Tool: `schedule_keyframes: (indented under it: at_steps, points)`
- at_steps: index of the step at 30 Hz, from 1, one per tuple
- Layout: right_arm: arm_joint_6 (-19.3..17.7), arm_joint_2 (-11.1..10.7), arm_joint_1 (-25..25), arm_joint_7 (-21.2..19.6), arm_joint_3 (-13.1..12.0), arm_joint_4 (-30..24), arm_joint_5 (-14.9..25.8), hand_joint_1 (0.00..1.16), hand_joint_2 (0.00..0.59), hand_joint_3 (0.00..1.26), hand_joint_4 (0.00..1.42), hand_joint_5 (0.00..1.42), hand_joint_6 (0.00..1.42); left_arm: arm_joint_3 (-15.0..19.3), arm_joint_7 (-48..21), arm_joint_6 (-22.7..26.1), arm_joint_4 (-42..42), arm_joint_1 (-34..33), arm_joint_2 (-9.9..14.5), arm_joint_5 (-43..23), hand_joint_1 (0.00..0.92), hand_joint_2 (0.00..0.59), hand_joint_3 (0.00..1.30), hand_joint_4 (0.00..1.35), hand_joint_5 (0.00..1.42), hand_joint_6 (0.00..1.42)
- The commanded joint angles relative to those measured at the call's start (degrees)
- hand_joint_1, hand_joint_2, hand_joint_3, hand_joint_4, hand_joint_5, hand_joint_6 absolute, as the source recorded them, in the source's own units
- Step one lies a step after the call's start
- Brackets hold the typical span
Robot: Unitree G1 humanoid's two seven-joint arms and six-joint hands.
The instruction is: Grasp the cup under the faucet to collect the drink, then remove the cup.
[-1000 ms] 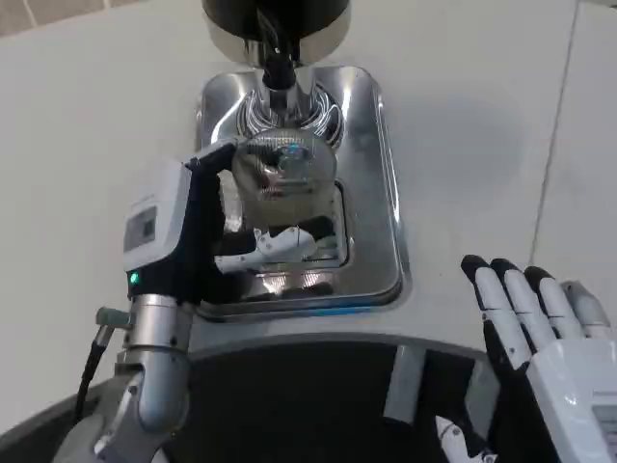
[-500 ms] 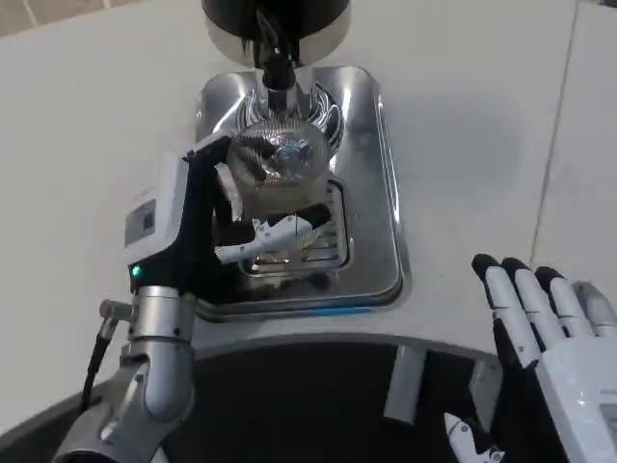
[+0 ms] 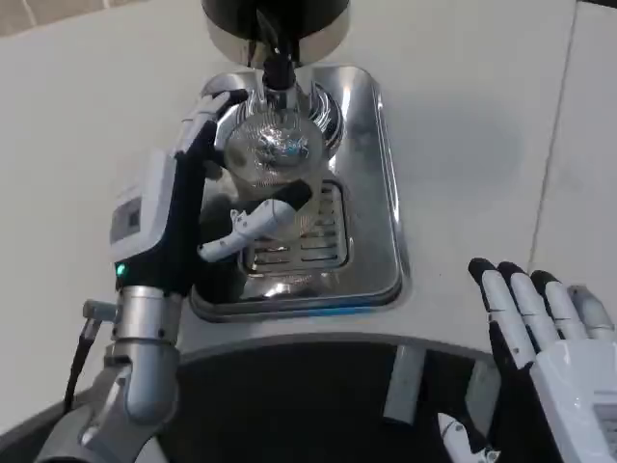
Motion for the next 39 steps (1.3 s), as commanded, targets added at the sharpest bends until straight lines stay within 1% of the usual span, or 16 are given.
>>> schedule_keyframes:
  at_steps: [1, 3, 6, 10, 12, 14, 17, 18, 20, 23, 24, 27, 30, 33, 36, 39]
  points:
    - [0.2, 2.1, -0.5, -0.5, 4.2, 1.3, 1.2, 0.35, 0.539, 0.0, 0.0, 0.0, 0.0, 0.5, -1.5, -0.9, -3.6, 3.0, 1.9, -1.1, 0.108, 0.0, 0.19, 0.04, 0.43, 0.42]
    - [0.2, 2.0, -1.0, -0.5, 4.0, 1.6, 1.8, 0.35, 0.539, 0.0, 0.0, 0.0, 0.0, 0.9, -2.0, -0.8, -6.2, 4.6, 2.9, -1.3, 0.095, 0.0, 0.16, 0.02, 0.39, 0.35]
    - [0.3, 2.0, -1.6, -0.6, 3.6, 1.8, 2.7, 0.35, 0.539, 0.0, 0.0, 0.0, 0.0, 2.2, -2.9, -0.4, -10.9, 7.4, 4.8, -1.6, 0.081, 0.0, 0.14, 0.0, 0.35, 0.31]
    - [0.4, 2.1, -2.0, -1.4, 3.6, 1.7, 4.2, 0.35, 0.539, 0.0, 0.0, 0.0, 0.0, 5.9, -5.0, 1.1, -19.2, 13.8, 9.3, -1.8, 0.078, 0.001, 0.12, 0.0, 0.32, 0.25]
    - [0.6, 2.5, -2.5, -1.6, 3.6, 1.7, 5.2, 0.35, 0.539, 0.0, 0.0, 0.0, 0.0, 7.7, -6.4, 2.4, -21.5, 16.3, 10.3, -2.7, 0.105, 0.013, 0.11, 0.0, 0.28, 0.2]
    - [0.9, 2.8, -3.4, -1.8, 3.4, 2.0, 6.2, 0.34, 0.539, 0.0, 0.0, 0.0, 0.0, 10.1, -8.6, 4.1, -24.1, 20.3, 12.1, -3.8, 0.115, 0.035, 0.06, 0.0, 0.23, 0.16]
    - [1.7, 3.2, -5.5, -1.7, 2.9, 2.5, 8.4, 0.34, 0.539, 0.0, 0.0, 0.0, 0.0, 13.0, -11.1, 6.7, -30.3, 27.0, 14.6, -3.1, 0.01, 0.05, 0.02, 0.0, 0.17, 0.12]
    - [2.1, 3.3, -6.5, -1.6, 2.7, 2.6, 9.2, 0.34, 0.54, 0.0, 0.0, 0.0, 0.0, 13.7, -11.6, 7.5, -32.3, 28.8, 15.1, -2.6, 0.002, 0.062, 0.0, 0.0, 0.13, 0.09]
    - [3.4, 4.2, -9.7, -1.0, 2.4, 2.9, 11.3, 0.34, 0.543, 0.0, 0.0, 0.0, 0.0, 14.8, -13.1, 11.9, -39.4, 34.2, 16.2, 1.7, 0.0, 0.082, 0.0, 0.0, 0.04, 0.03]
    - [5.5, 5.2, -13.0, -0.4, 2.0, 3.1, 14.2, 0.34, 0.543, 0.0, 0.0, 0.0, 0.0, 15.3, -15.9, 17.4, -46.8, 39.2, 16.4, 5.9, 0.0, 0.103, 0.0, 0.0, 0.0, 0.0]
    - [6.2, 5.3, -13.9, -0.3, 2.0, 3.1, 15.1, 0.34, 0.545, 0.0, 0.0, 0.0, 0.0, 15.2, -17.0, 18.8, -49.1, 41.0, 15.9, 6.8, 0.0, 0.105, 0.0, 0.0, 0.0, 0.0]
    - [9.8, 7.2, -19.5, 0.2, 2.8, 4.1, 19.7, 0.37, 0.566, 0.0, 0.0, 0.0, 0.0, 14.6, -19.0, 21.7, -53.7, 44.3, 14.7, 8.5, 0.0, 0.119, 0.0, 0.0, 0.0, 0.0]
    - [13.0, 8.0, -23.5, -0.7, 4.0, 5.7, 22.7, 0.38, 0.568, 0.0, 0.0, 0.0, 0.0, 14.2, -20.1, 23.0, -56.2, 46.1, 13.8, 9.5, 0.0, 0.117, 0.0, 0.0, 0.0, 0.0]
    - [16.1, 9.5, -30.8, -2.3, 5.3, 8.8, 25.2, 0.38, 0.568, 0.0, 0.0, 0.0, 0.0, 14.3, -20.2, 23.2, -58.2, 47.6, 13.2, 9.8, 0.0, 0.116, 0.0, 0.0, 0.0, 0.0]
    - [18.4, 9.4, -36.5, -3.7, 4.8, 11.3, 28.0, 0.38, 0.568, 0.0, 0.0, 0.0, 0.0, 14.9, -19.7, 23.1, -59.6, 48.8, 13.3, 10.1, 0.0, 0.117, 0.0, 0.0, 0.0, 0.0]
    - [20.1, 7.9, -40.8, -5.1, 3.6, 13.5, 31.3, 0.39, 0.568, 0.0, 0.0, 0.0, 0.0, 15.4, -19.3, 23.0, -60.1, 49.4, 13.4, 10.1, 0.0, 0.118, 0.0, 0.0, 0.0, 0.0]
